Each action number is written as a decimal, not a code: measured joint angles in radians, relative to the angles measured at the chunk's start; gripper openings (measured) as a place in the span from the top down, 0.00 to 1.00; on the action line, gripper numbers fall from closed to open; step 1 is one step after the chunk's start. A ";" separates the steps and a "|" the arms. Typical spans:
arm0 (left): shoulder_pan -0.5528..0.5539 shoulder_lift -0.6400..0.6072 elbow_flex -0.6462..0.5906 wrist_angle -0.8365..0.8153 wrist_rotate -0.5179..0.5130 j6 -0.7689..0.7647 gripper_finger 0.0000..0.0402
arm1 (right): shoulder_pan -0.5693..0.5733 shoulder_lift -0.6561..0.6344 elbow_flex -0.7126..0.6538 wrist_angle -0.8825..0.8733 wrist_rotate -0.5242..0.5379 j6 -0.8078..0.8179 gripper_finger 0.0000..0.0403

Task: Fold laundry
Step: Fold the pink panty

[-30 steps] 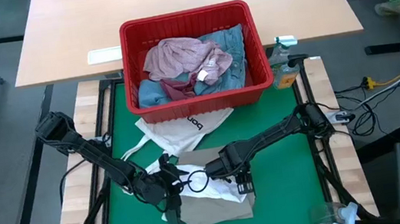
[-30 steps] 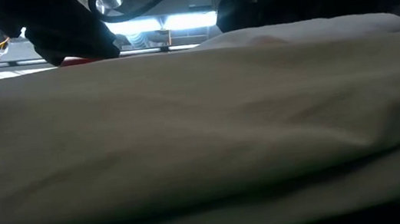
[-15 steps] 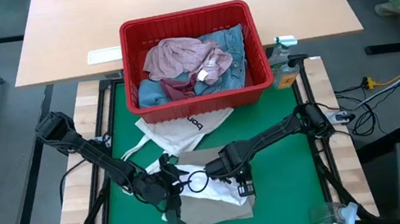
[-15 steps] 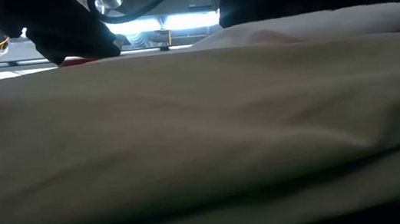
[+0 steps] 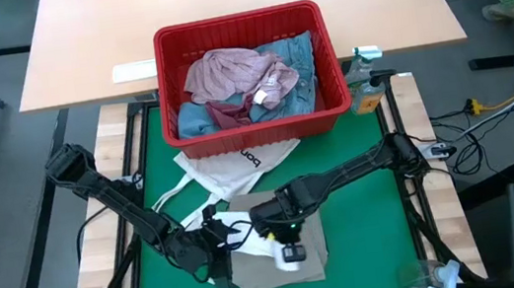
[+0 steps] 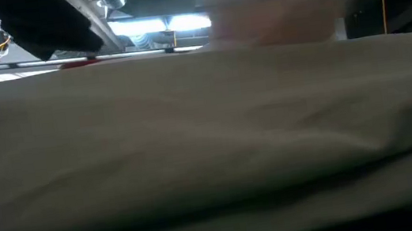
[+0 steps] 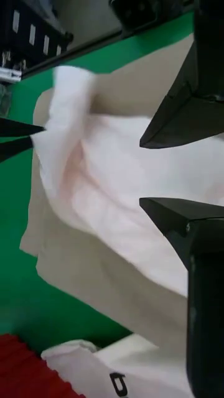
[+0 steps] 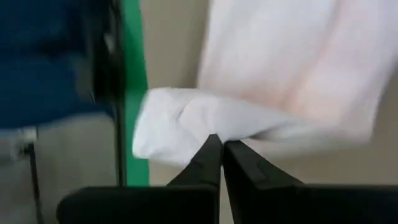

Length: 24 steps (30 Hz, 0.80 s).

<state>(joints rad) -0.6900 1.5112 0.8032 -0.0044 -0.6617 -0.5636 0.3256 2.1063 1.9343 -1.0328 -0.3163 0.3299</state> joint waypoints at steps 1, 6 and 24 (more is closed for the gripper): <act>-0.007 0.000 0.000 0.000 0.000 0.000 0.67 | -0.001 0.000 0.000 0.051 0.011 0.014 0.99; -0.045 0.000 0.000 -0.003 0.001 -0.002 0.67 | -0.023 0.010 0.000 0.219 0.113 0.063 0.98; -0.100 -0.001 0.000 0.018 -0.005 -0.009 0.67 | -0.090 0.010 0.000 0.229 0.248 0.111 0.97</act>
<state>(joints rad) -0.7904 1.5106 0.8032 0.0132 -0.6665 -0.5723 0.2353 2.1159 1.9344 -0.8036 -0.0687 0.4407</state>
